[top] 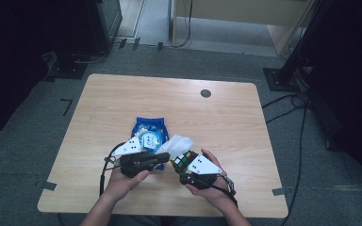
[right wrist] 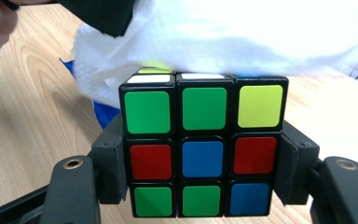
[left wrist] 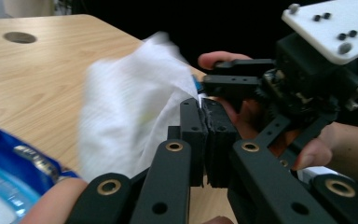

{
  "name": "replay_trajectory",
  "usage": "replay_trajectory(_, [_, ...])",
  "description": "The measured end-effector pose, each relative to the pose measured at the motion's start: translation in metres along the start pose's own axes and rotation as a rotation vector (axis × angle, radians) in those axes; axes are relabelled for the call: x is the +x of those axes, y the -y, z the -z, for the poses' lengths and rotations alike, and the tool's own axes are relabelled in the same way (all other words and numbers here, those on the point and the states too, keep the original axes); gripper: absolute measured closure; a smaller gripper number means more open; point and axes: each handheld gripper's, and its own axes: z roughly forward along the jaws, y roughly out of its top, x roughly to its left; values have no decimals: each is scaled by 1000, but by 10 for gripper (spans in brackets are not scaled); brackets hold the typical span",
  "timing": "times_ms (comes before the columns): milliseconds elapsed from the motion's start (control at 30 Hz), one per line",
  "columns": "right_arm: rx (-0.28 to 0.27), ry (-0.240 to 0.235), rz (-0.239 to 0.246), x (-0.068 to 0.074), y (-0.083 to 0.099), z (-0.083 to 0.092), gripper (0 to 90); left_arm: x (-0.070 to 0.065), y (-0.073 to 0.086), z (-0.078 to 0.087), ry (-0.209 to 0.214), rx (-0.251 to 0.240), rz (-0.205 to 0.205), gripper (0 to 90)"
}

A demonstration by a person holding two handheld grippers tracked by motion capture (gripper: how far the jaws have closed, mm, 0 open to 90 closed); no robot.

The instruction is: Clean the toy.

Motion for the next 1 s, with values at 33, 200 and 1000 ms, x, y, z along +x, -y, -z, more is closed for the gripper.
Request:
replay_trajectory(33, [3, 0, 5, 1, 0, -1, 343, -2, 0, -3, 11, 8, -9, 869])
replay_trajectory(200, [17, -5, 11, 5, 3, -6, 343, -2, -1, 3, 73, -52, -18, 683])
replay_trajectory(1000, [90, 22, -22, -19, 22, -5, 343, 9, 38, -37, -450, 344, -200, 627])
